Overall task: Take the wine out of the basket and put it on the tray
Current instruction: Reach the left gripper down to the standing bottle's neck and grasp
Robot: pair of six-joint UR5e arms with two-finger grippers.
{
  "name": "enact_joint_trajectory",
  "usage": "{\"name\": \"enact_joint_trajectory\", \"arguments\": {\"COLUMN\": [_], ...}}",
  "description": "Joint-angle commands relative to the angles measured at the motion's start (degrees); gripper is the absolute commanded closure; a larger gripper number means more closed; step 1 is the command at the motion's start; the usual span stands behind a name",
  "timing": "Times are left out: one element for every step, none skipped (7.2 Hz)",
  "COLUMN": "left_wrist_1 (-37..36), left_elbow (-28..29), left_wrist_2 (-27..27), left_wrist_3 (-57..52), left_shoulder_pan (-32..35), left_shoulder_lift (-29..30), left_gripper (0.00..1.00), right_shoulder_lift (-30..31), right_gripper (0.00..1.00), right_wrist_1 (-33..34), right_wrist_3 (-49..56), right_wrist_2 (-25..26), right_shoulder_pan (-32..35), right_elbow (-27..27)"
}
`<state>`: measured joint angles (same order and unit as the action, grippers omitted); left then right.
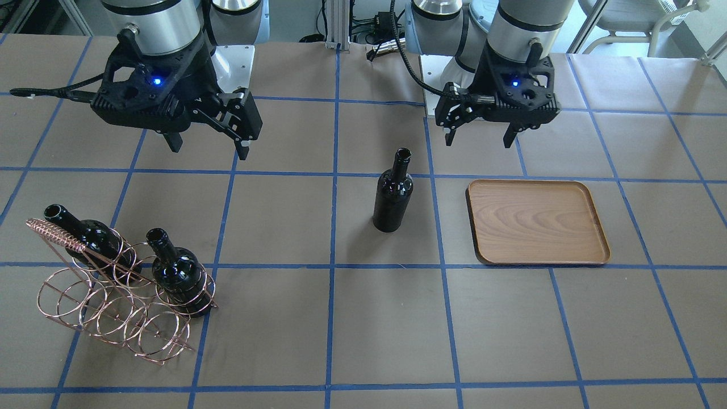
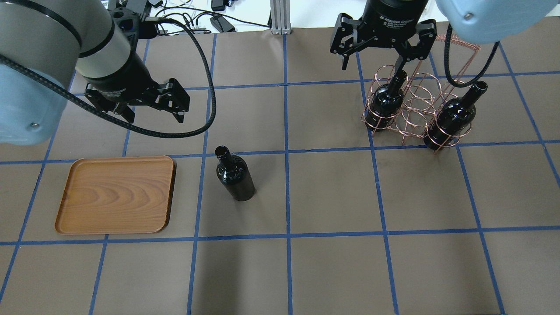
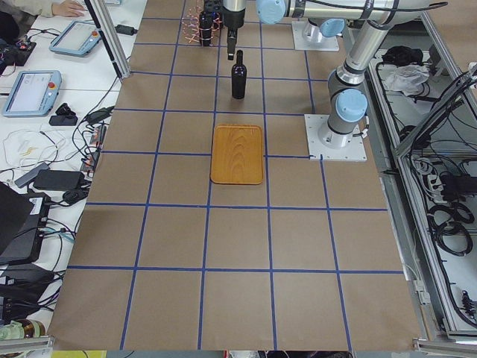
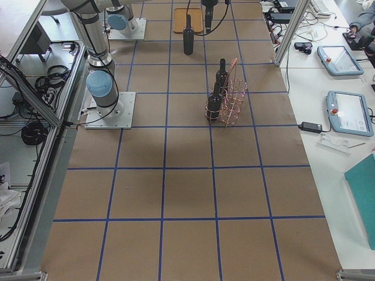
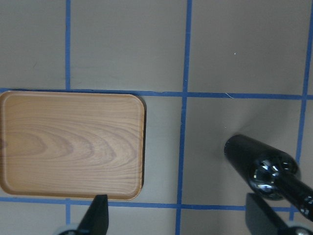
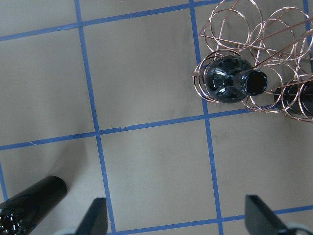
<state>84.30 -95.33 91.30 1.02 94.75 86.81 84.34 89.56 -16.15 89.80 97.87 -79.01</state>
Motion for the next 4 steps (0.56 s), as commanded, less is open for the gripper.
{"name": "enact_joint_trajectory", "arguments": {"left_wrist_1": [-0.9,-0.8,-0.9,-1.1], "left_elbow": [-0.3,-0.6,-0.7,-0.8], "left_wrist_2": [-0.2,-0.2,-0.2,-0.2], "left_wrist_3": [0.4,0.5,0.4,0.4], "left_shoulder_pan": [5.6,6.8,7.4,8.3], "left_shoulder_lift": [1.8,2.5,4.0,4.9], "left_gripper": [0.00,0.00,0.00,0.00], "right_shoulder_lift": [0.3,0.4,0.5,0.7], "right_gripper": [0.00,0.00,0.00,0.00], "right_wrist_1": [-0.2,-0.1,0.4,0.6], "right_wrist_3": [0.2,0.2,0.2,0.2], "right_wrist_2": [0.7,0.6,0.5,0.4], "right_shoulder_pan": [-0.2,-0.2,-0.2,-0.2], "right_elbow": [-0.1,-0.1,-1.1,-1.4]}}
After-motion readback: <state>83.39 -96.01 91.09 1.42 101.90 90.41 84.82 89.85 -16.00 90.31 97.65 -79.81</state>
